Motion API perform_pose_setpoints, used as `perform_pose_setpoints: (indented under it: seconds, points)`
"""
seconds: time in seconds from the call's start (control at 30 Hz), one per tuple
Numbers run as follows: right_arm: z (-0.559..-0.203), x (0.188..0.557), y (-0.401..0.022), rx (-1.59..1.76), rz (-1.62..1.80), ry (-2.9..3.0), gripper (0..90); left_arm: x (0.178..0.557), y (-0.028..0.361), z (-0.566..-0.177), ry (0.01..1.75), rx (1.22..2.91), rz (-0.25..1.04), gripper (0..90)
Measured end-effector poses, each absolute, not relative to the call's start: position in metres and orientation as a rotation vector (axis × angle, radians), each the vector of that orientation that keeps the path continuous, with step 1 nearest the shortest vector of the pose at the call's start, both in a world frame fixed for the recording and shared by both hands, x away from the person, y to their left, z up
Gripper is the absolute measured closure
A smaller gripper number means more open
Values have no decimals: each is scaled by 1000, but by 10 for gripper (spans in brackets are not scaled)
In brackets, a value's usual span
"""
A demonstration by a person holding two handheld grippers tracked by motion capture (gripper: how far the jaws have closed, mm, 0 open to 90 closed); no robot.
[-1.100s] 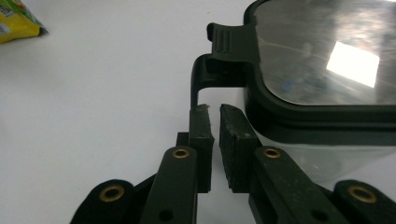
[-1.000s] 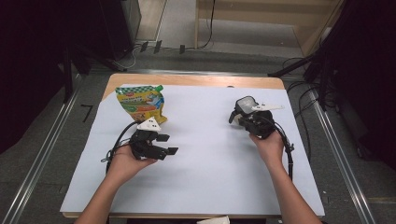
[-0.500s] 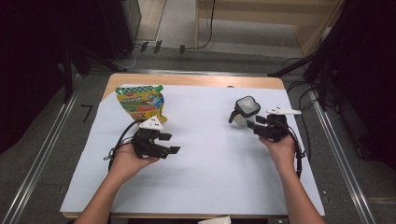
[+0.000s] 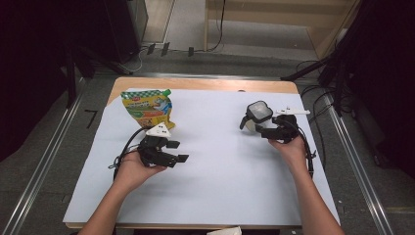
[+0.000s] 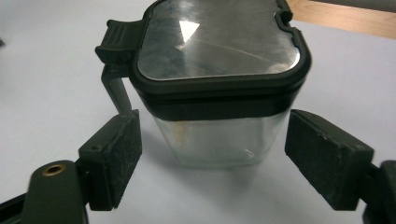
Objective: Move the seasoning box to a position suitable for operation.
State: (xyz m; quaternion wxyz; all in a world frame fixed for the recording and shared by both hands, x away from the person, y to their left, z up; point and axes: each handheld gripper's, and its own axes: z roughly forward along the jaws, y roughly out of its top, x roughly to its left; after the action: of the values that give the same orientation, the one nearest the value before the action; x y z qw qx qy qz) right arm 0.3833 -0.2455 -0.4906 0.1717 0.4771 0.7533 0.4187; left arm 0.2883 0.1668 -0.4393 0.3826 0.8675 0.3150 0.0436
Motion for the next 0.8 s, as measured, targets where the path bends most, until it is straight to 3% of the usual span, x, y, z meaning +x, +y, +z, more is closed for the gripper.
perform_pose_setpoints:
  seconds: [0.47,0.8]
  points:
    - [-510,415,-228,1310,1168,2150,138,282,175,-441,838,2209,120,376]
    - [-516,418,-222,1317,1176,2107,140,280,176,-442,840,2205,116,377]
